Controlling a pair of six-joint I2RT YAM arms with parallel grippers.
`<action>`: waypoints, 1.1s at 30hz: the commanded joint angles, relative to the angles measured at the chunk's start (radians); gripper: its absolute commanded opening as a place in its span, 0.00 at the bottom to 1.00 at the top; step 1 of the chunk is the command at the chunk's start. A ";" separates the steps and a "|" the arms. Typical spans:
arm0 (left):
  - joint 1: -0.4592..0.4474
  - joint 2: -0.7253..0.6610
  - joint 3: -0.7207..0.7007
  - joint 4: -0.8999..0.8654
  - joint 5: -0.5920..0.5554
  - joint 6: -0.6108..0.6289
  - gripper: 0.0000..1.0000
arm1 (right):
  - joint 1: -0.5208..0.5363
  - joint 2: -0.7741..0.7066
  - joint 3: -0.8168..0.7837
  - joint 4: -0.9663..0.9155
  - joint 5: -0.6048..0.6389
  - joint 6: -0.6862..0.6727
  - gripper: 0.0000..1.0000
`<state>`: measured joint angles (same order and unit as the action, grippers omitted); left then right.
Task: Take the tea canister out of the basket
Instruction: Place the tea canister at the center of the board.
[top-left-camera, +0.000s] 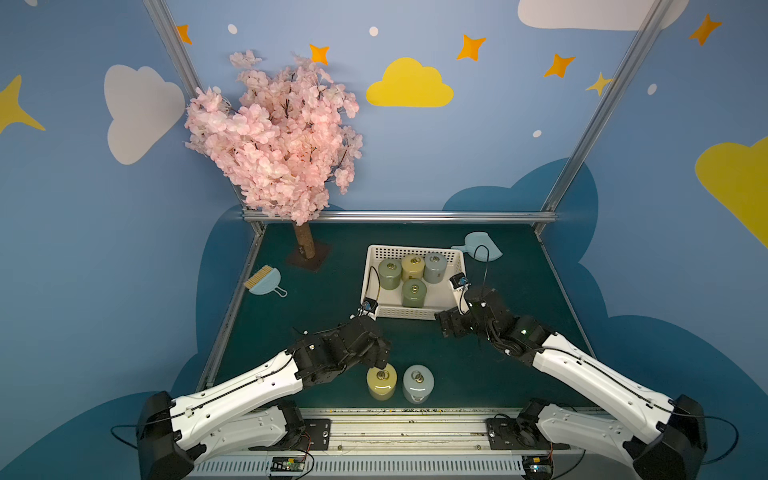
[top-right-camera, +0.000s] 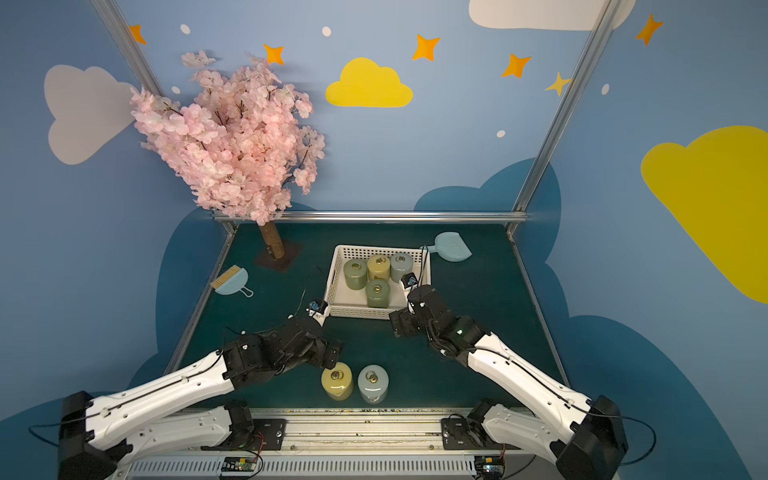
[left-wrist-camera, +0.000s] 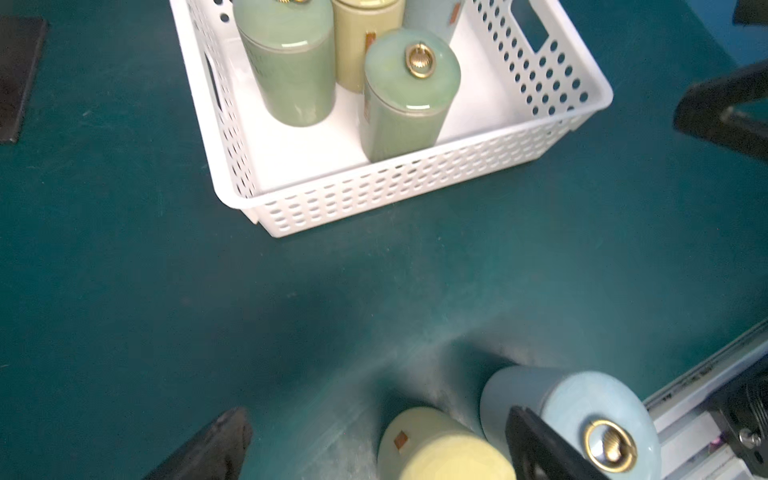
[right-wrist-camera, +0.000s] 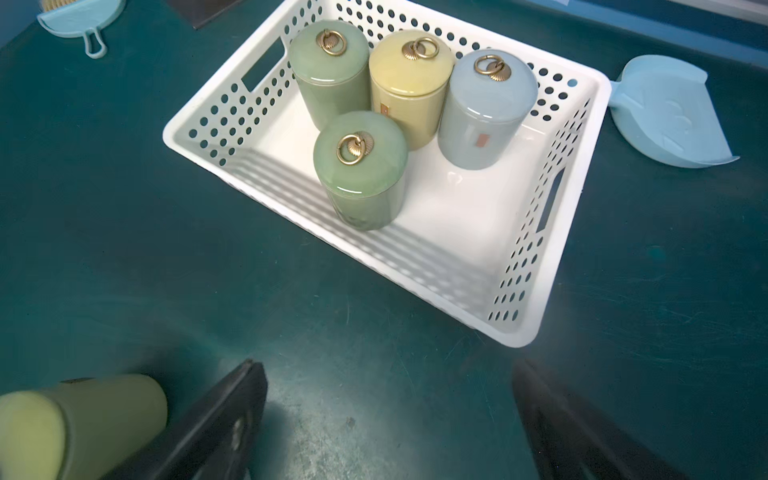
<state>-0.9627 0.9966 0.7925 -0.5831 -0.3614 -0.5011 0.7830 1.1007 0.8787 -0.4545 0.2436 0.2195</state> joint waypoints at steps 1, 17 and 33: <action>0.064 -0.037 -0.050 0.095 0.055 0.071 1.00 | -0.011 0.042 0.066 -0.074 -0.012 0.039 0.98; 0.217 -0.226 -0.304 0.428 0.066 0.226 1.00 | -0.030 0.344 0.344 -0.208 -0.049 0.112 0.98; 0.217 -0.362 -0.411 0.477 0.047 0.299 1.00 | -0.033 0.643 0.616 -0.307 -0.075 0.102 0.98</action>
<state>-0.7479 0.6598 0.3965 -0.1219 -0.2962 -0.2199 0.7544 1.7069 1.4425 -0.7048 0.1738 0.3164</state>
